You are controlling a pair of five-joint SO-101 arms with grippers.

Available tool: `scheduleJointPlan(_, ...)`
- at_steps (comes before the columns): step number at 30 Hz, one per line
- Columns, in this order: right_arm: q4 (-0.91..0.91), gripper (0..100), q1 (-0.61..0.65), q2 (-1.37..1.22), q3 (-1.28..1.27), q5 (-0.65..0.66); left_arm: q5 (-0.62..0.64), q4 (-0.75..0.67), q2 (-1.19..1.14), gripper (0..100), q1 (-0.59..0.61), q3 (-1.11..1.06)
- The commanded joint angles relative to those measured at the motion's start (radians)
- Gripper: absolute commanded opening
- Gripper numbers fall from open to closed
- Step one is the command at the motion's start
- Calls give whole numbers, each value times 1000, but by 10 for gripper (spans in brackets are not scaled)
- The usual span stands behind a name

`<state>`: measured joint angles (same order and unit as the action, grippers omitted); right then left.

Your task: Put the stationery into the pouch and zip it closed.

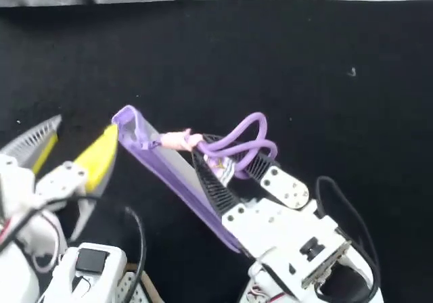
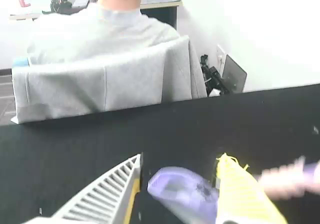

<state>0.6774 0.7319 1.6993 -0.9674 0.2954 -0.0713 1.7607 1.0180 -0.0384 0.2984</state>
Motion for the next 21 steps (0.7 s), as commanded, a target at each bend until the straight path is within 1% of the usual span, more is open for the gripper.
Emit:
scheduleJointPlan(1,-34,11,-49,-38,47,11,14,-2,178,246,-61,-242)
scheduleJointPlan(5,-29,11,-51,-38,64,11,20,-2,330,246,-156,-463)
scheduleJointPlan(8,-9,11,-52,-39,84,6,81,-8,425,247,-214,-644)
scheduleJointPlan(11,18,11,-52,-38,113,6,117,-124,493,247,-252,-740)
scheduleJointPlan(14,26,11,-52,-39,140,5,117,-184,514,247,-249,-823)
scheduleJointPlan(18,57,11,-52,-45,160,5,129,-304,503,247,-248,-963)
scheduleJointPlan(19,58,11,-52,-45,160,5,158,-316,505,247,-251,-969)
scheduleJointPlan(21,58,11,-52,-45,157,5,264,-325,506,247,-254,-937)
